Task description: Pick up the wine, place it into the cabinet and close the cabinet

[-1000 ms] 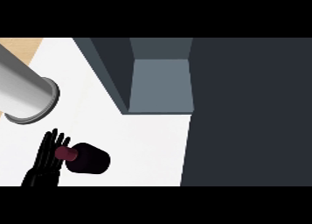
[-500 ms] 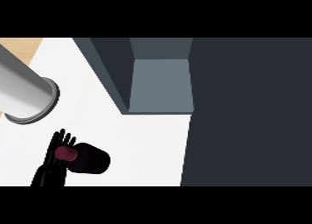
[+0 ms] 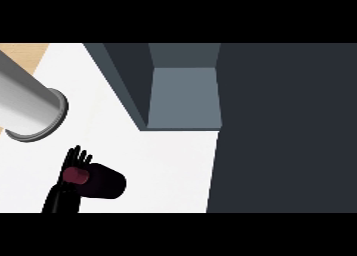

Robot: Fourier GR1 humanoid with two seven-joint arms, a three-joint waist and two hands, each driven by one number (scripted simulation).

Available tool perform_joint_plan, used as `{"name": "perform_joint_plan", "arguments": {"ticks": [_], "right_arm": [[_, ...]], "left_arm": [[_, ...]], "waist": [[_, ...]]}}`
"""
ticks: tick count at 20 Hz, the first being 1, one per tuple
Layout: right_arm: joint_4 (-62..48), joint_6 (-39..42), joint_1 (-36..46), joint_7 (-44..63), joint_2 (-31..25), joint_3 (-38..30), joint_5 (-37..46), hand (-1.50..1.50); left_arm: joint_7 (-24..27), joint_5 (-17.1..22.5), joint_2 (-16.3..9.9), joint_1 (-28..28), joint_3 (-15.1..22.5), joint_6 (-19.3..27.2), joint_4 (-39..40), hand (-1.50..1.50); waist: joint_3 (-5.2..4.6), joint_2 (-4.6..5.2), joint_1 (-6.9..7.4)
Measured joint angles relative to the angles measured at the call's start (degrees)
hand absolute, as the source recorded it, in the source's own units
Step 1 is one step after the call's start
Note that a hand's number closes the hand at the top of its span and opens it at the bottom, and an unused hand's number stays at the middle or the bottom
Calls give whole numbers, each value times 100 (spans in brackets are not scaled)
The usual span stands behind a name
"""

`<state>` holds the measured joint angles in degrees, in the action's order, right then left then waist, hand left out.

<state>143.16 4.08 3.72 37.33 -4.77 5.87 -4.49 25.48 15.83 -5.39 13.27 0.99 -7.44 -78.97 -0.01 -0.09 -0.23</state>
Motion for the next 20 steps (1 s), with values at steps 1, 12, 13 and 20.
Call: {"name": "perform_joint_plan", "arguments": {"ticks": [1, 12, 13, 20], "right_arm": [[9, -10, 62, 78, -25, -3, -1, -150], [10, -64, 284, 272, -39, -50, 0, -150], [-1, -65, 313, 269, -38, -57, 5, -150], [-4, -98, 311, 310, -30, -49, 27, -150]], "left_arm": [[-15, -2, -2, -57, -18, -6, 80, -150], [566, -55, 135, -590, -169, -304, 1231, -150], [602, -47, 143, -693, -204, -318, 1339, -150], [686, 122, 167, -860, -211, -751, 1568, 150]], "waist": [[-1, 0, -1], [-1, 1, -5], [-2, 2, -3], [0, 0, -5]]}}
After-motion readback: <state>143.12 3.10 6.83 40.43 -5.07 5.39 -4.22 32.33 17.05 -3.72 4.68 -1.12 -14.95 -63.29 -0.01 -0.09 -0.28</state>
